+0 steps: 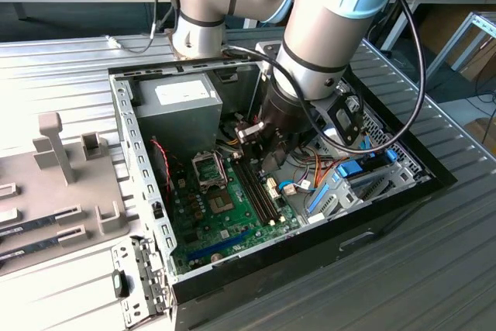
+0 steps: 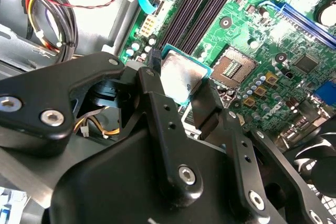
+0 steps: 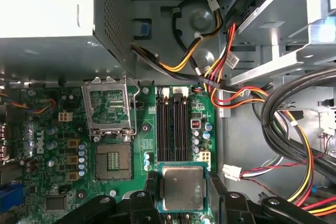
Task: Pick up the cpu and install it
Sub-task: 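Place the cpu into insertion slot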
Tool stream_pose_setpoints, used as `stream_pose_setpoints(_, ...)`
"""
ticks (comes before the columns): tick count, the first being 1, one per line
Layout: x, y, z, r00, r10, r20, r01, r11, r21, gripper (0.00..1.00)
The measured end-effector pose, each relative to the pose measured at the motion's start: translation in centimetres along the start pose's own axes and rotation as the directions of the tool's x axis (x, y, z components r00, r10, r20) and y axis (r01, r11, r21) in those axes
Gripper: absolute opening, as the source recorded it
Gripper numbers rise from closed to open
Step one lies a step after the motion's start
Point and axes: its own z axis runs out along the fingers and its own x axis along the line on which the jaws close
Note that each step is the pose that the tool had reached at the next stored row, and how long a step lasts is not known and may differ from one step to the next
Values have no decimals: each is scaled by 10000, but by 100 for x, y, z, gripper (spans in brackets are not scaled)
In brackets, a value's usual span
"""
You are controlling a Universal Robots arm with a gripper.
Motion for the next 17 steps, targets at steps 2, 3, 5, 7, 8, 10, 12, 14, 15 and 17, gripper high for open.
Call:
stream_pose_setpoints(2,9,-10,9,10000,0,0,0,10000,-1,47)
stream_pose_setpoints(3,17,-14,16,10000,1,1,-1,10000,-2,47)
stream_pose_setpoints(5,41,-19,32,10000,1,0,-1,10000,0,47)
stream_pose_setpoints(7,61,-21,49,10000,-1,0,1,10000,0,47)
stream_pose_setpoints(8,74,-21,61,10000,-4,0,4,10000,-1,47)
stream_pose_setpoints(10,95,-23,77,10000,-53,-2,53,10000,-1,47)
stream_pose_setpoints(12,109,-23,93,9998,-174,-7,174,9998,-5,47)
stream_pose_setpoints(14,118,-23,111,9994,-340,-14,340,9994,-11,47)
stream_pose_setpoints(15,134,-24,122,9993,-377,-15,377,9993,-12,47)
stream_pose_setpoints(17,205,-27,147,9992,-390,-17,390,9992,-11,47)
